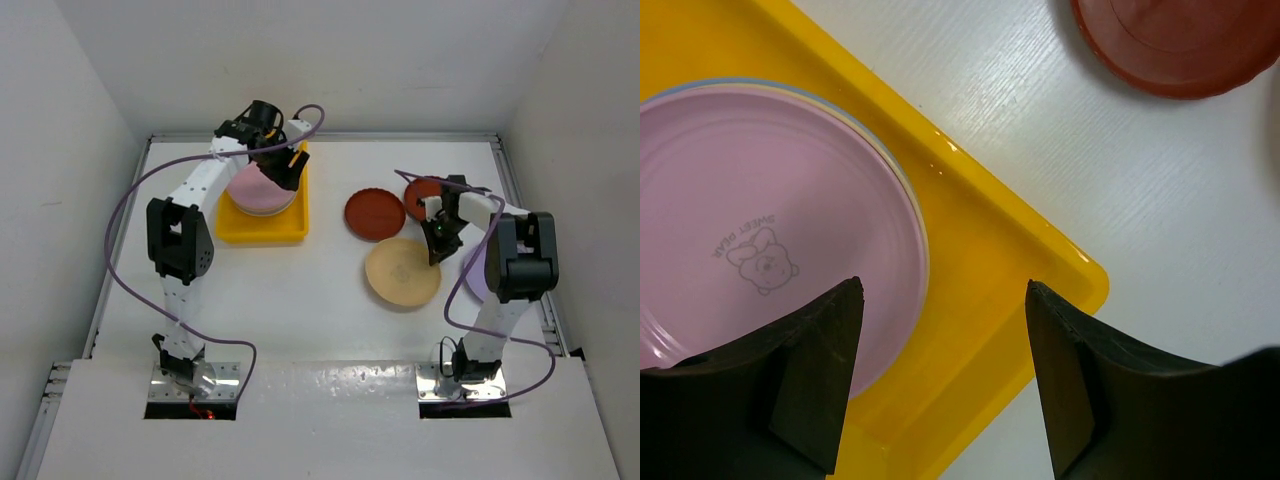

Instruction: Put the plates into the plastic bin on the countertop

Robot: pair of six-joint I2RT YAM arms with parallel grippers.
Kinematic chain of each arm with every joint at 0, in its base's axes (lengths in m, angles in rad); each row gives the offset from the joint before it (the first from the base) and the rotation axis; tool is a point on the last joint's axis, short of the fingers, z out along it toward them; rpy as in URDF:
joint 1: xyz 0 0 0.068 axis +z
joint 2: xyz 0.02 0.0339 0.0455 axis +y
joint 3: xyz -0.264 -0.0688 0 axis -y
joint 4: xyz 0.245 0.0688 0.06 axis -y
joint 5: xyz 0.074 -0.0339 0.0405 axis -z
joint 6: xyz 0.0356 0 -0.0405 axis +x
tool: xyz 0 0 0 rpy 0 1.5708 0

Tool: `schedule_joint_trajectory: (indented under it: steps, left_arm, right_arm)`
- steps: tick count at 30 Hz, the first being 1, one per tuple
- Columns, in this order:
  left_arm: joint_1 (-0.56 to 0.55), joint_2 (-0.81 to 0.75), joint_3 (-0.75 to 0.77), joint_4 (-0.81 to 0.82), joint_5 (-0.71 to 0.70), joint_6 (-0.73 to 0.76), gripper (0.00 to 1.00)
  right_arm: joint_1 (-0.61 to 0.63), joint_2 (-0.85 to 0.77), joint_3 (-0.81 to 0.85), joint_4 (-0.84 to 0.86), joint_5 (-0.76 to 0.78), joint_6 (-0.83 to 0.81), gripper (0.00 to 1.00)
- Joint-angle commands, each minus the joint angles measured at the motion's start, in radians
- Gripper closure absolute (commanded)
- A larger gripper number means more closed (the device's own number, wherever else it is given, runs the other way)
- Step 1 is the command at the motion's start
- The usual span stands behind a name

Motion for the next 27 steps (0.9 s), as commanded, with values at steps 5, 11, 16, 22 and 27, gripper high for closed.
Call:
schedule_joint_trajectory:
  steps: [5, 11, 16, 22, 27]
  left_arm:
    - [0.007, -0.012, 0.013, 0.001, -0.014, 0.021, 0.31]
    - [0.007, -0.012, 0.022, 0.001, 0.020, 0.021, 0.30]
    - [-0.033, -0.012, 0.010, 0.001, 0.033, 0.032, 0.30]
    - [-0.033, -0.012, 0.019, 0.001, 0.147, 0.022, 0.23]
    - [-0.044, 0.009, 0.019, 0.013, 0.124, -0.002, 0.21]
  right_arm:
    - [0.103, -0.098, -0.096, 0.007, 0.000, -0.098, 1.00]
    - [0.153, -0.128, -0.035, 0.003, -0.048, 0.046, 1.00]
    - [0.202, -0.208, -0.002, 0.183, -0.186, 0.322, 1.00]
    - [0.256, -0.202, 0.037, 0.374, -0.192, 0.650, 1.00]
    - [0.282, -0.161, 0.149, 0.404, -0.240, 0.715, 1.00]
